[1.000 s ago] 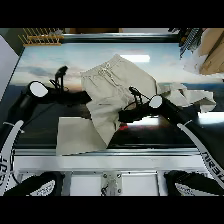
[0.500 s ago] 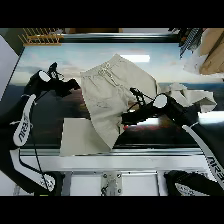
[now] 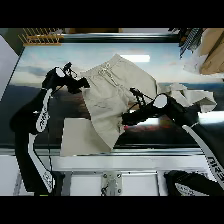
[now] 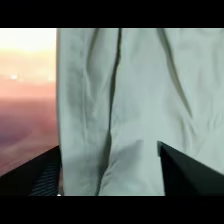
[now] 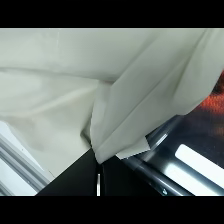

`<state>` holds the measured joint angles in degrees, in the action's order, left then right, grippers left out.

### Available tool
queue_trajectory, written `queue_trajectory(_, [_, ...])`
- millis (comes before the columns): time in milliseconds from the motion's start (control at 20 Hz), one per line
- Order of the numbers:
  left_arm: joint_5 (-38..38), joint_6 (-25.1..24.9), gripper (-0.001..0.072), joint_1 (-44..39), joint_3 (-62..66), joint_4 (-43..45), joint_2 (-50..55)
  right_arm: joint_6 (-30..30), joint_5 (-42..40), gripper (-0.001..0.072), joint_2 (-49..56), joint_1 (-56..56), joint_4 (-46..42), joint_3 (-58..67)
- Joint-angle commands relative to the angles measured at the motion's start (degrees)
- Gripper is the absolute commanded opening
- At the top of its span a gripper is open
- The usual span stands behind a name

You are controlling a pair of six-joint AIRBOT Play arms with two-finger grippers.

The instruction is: Fold the clothes and pants, and hang the long-sleeved shirts on hangers.

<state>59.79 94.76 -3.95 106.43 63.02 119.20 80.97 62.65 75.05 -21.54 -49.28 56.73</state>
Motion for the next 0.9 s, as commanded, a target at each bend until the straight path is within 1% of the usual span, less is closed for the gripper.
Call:
queue_trajectory(0, [0.5,1.2,0.0243,-1.4,3.6,0.0,2.3,0.0,0.0,0.0009,0.0,0.0,0.0,0.0])
queue_trajectory(50, [0.2,1.2,0.0011,-1.4,3.7,0.0,2.3,-0.1,0.3,0.0008,-0.1,0.2,-0.1,0.1])
queue_trajectory(150, [1.7,1.2,0.001,-0.4,3.7,0.0,0.7,-0.2,3.8,0.0008,-0.4,3.0,-2.7,1.2])
queue_trajectory(200, [2.9,0.7,0.001,0.5,3.7,0.1,-1.1,-0.2,7.6,0.0008,-0.5,5.4,-6.6,3.3])
queue_trajectory(300, [6.2,-2.7,0.0009,1.9,3.6,0.5,-6.6,-0.2,16.4,0.0007,-0.5,10.9,-17.9,10.5])
queue_trajectory(350, [8.8,-4.5,0.0009,1.9,3.3,0.5,-10.1,-0.2,19.5,0.0007,-0.5,13.2,-23.6,15.1])
queue_trajectory(450, [10.5,-8.0,0.0009,0.8,-2.6,0.5,-20.0,-0.2,21.8,0.0007,-0.5,16.5,-29.7,24.2])
queue_trajectory(550, [8.5,-9.5,0.0009,-1.1,-13.3,0.5,-31.6,-0.2,20.0,0.0007,-0.2,17.9,-31.7,32.6])
queue_trajectory(650, [6.1,-9.5,0.001,-3.2,-24.6,0.4,-41.6,0.8,14.6,0.0007,0.1,18.0,-31.7,38.3])
queue_trajectory(750, [3.4,-9.2,0.001,-5.8,-35.5,0.4,-50.1,4.1,8.4,0.0007,0.1,17.5,-29.3,40.0])
queue_trajectory(850, [1.1,-9.1,0.001,-8.4,-43.7,0.4,-55.7,4.4,6.6,0.001,1.1,17.0,-24.4,40.0])
